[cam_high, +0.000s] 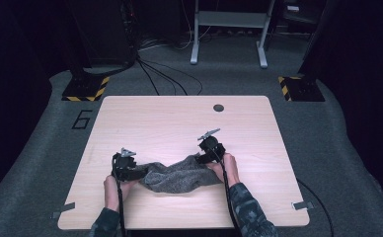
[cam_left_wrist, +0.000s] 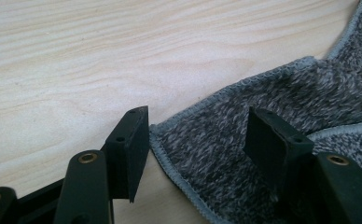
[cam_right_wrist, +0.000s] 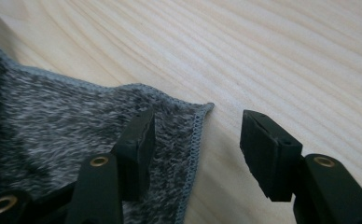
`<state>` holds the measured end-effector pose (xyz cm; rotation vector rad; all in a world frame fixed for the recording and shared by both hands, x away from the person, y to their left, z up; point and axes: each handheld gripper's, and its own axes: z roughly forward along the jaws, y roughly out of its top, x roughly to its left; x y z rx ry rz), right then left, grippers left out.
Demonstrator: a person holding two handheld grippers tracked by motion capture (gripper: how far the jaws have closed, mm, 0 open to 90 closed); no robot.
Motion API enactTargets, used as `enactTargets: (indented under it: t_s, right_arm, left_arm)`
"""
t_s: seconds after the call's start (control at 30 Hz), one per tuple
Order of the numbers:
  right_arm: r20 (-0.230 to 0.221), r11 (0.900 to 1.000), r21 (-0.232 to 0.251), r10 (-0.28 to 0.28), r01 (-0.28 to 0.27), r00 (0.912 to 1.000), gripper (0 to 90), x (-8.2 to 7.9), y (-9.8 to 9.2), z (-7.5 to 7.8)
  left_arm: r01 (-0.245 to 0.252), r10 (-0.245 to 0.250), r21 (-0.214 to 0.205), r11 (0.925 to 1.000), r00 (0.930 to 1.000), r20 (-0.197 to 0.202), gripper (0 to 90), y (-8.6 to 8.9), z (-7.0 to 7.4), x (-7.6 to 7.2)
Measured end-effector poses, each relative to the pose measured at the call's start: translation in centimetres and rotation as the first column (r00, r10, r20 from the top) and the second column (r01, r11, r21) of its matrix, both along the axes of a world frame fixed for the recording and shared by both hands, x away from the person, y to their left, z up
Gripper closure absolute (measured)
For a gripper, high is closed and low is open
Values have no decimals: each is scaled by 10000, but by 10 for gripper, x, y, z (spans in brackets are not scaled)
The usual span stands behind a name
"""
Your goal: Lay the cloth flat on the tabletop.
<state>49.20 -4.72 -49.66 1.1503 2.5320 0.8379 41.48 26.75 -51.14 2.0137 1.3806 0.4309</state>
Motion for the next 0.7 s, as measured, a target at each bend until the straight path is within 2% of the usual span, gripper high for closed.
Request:
enactTargets:
  t_s: [0.03, 0.1, 0.23, 0.5, 0.57, 0.7]
  right_arm:
    - [-43, 10000, -3, 9, -9, 10000, 455, 1, 1, -2]
    - [-102, 9997, 221, 127, -125, 9999, 458, 4, 0, -5]
    - [-56, 9998, 177, 79, -78, 10000, 509, 6, 1, -8]
    - [53, 9993, 2, 385, -385, 9992, 716, 3, 3, -7]
    - [-24, 9992, 85, 380, -379, 9993, 777, 2, 1, -7]
    - [130, 9998, 140, 141, -143, 9998, 857, -4, -7, -8]
  left_arm:
    - [130, -129, 126, 9998, 9999, -62, 398, 1, 0, 0]
    - [26, -25, 53, 10000, 10000, -70, 403, 1, -1, 1]
    - [7, -7, 130, 9999, 10000, -46, 432, 1, -1, 1]
    - [169, -172, 487, 9987, 9998, 70, 462, -1, -2, -5]
    - [132, -137, 397, 9991, 9998, 133, 463, 0, -2, -6]
    - [186, -190, 322, 9993, 9998, 98, 438, 0, -2, -5]
